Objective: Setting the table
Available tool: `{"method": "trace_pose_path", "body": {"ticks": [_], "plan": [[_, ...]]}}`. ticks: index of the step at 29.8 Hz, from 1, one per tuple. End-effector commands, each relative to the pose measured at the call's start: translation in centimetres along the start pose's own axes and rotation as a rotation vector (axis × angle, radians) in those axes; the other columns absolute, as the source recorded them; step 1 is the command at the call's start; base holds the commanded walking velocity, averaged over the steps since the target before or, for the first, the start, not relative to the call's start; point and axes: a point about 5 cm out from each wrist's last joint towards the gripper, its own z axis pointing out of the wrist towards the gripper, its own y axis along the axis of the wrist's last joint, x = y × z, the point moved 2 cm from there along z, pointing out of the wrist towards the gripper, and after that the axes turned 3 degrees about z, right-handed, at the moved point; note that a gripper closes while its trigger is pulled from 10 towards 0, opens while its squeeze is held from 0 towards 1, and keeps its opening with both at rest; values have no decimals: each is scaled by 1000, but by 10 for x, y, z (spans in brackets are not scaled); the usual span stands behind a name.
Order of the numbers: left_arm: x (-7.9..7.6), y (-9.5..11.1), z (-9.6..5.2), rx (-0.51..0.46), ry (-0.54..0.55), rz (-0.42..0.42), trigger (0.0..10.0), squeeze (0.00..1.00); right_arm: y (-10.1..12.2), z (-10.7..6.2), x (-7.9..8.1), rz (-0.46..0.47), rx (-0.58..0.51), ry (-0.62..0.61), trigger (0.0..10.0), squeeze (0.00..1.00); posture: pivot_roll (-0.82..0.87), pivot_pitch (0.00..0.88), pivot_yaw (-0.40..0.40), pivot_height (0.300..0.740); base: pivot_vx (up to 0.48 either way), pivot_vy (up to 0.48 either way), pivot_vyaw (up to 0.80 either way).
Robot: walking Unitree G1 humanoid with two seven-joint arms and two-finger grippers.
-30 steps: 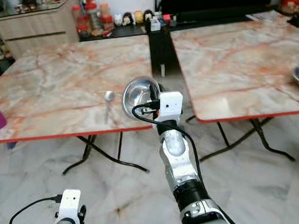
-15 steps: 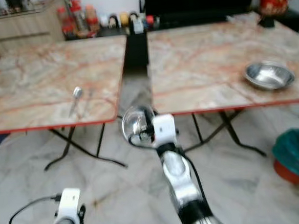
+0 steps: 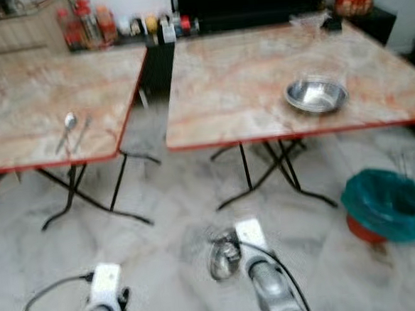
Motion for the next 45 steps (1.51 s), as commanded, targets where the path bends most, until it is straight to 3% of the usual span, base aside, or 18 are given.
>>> {"method": "trace_pose_path", "body": {"ticks": [1, 5, 16, 27, 34, 45], "plan": [[11, -6, -1, 26, 18, 2, 10000, 0, -3, 1, 10, 5, 29, 14, 10000, 0, -15, 0, 66, 740, 0, 0, 0], [12, -7, -1, 37, 16, 11, 10000, 0, -23, -6, 3, 6, 99, -11, 10000, 0, -19, 0, 69, 740, 0, 0, 0], [14, -10, -1, 54, 26, 10, 10000, 0, -36, -11, -6, 88, 139, -61, 10000, 0, -19, 0, 72, 740, 116, 0, -127], [13, -10, -1, 53, 23, 11, 10000, 0, -38, -12, -9, 120, 128, -83, 10000, 0, -18, 0, 78, 740, 325, 0, -98], [13, -12, -2, 56, 20, 14, 10000, 0, -38, -12, -7, 90, 127, -63, 10000, 0, -22, 0, 77, 740, 334, 0, 0], [8, -13, -3, 60, 5, 22, 10000, 0, -34, -11, -7, 70, 119, -47, 10000, 0, -40, 0, 72, 740, 333, 0, 593]]}}
